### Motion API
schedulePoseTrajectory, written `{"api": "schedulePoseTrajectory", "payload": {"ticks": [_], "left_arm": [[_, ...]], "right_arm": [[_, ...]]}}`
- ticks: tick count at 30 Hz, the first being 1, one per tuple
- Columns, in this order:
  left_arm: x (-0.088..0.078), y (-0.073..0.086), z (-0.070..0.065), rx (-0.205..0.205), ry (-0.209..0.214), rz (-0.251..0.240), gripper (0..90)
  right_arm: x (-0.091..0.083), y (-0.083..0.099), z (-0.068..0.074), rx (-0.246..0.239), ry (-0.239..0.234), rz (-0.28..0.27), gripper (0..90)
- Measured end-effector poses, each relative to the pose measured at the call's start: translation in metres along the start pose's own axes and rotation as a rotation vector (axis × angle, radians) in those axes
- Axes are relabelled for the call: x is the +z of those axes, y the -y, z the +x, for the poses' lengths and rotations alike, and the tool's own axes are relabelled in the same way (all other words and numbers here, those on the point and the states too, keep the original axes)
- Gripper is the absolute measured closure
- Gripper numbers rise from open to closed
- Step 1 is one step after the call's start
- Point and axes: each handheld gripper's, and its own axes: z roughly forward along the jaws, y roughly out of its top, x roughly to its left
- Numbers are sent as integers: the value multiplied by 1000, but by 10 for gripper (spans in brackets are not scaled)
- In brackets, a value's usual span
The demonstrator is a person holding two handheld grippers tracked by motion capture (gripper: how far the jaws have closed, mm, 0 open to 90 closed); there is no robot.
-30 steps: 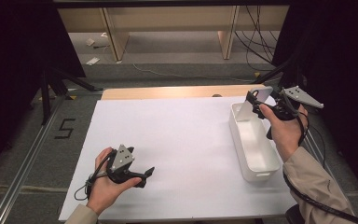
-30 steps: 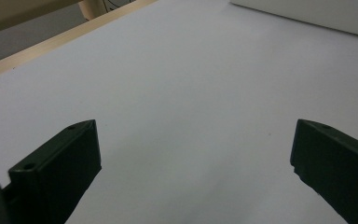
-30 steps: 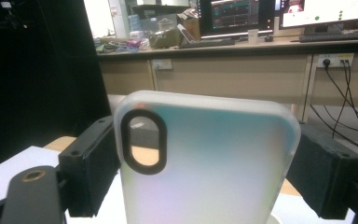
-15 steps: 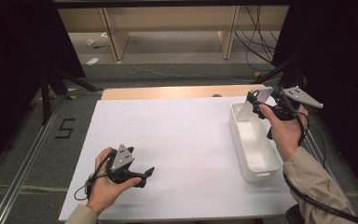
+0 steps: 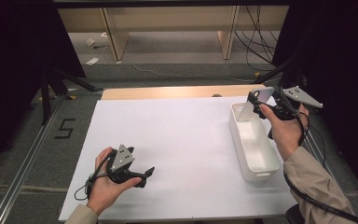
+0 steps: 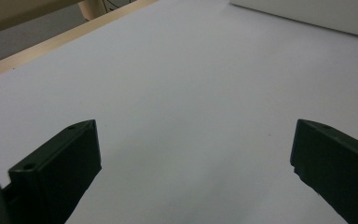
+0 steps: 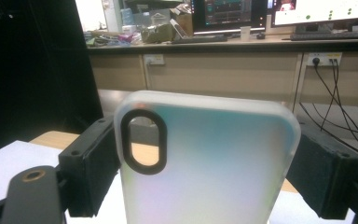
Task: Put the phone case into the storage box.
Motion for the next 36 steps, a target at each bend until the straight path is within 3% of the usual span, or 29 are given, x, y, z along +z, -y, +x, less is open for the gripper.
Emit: {"api": "schedulePoseTrajectory", "payload": {"ticks": [36], "left_arm": [[1,0,0,0,1,3,8]], "right_arm": [[8,1,-6,-14,20,19,181]]}}
